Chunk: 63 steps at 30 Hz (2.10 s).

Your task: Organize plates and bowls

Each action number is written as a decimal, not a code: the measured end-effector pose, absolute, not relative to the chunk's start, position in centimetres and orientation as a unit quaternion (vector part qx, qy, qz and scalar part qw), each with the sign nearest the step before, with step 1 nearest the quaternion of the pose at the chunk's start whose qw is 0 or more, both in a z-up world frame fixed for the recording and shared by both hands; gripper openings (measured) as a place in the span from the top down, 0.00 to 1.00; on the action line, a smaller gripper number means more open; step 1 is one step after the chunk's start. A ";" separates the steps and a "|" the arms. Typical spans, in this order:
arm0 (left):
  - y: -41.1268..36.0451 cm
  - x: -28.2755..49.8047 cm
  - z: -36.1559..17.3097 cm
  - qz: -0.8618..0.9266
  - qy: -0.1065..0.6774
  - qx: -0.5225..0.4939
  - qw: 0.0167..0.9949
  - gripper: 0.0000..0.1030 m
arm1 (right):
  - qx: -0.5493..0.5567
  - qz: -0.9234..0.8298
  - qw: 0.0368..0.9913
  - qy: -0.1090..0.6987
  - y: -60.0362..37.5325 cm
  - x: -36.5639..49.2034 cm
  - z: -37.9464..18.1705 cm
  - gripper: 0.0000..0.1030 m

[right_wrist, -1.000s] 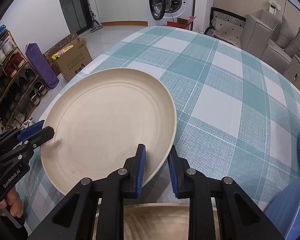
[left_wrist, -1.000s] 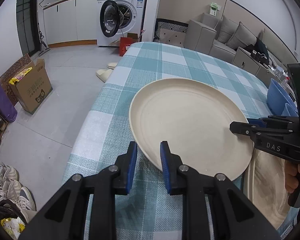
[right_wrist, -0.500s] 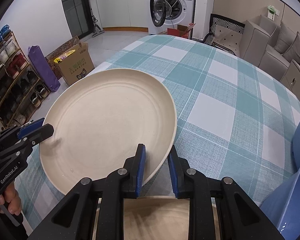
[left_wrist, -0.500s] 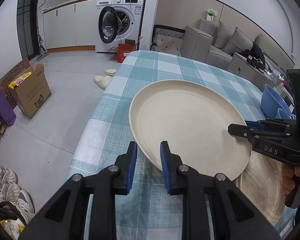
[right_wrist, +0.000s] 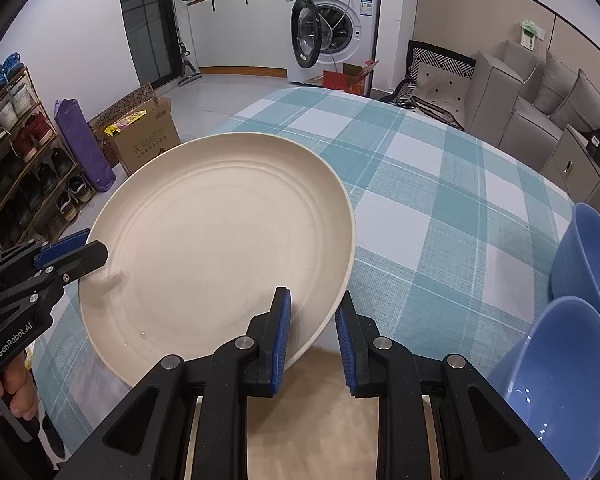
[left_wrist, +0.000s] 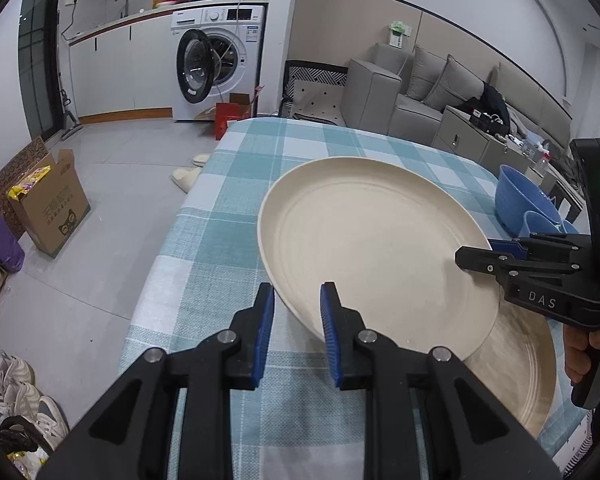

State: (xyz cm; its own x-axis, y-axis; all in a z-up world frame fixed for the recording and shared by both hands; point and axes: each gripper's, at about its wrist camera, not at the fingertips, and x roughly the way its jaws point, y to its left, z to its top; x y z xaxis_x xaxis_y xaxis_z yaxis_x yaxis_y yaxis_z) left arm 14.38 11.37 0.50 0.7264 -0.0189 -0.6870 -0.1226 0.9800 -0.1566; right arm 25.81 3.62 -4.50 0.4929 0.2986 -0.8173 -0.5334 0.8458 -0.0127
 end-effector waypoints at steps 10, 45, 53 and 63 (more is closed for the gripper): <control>8.9 13.8 1.5 0.001 0.362 -0.079 0.929 0.79 | -0.121 0.225 0.863 0.436 0.4 23.7 -2.7 0.78; 2.4 9.9 0.8 -0.051 0.375 -0.012 0.925 0.78 | -0.105 0.189 0.872 0.440 -6.7 15.3 -2.7 0.78; 1.8 8.9 -0.2 -0.055 0.388 -0.005 0.920 0.78 | -0.114 0.179 0.872 0.440 -7.1 13.5 -3.6 0.78; 0.7 8.6 -0.8 -0.064 0.399 0.007 0.915 0.79 | -0.119 0.169 0.872 0.444 -7.8 12.1 -4.7 0.77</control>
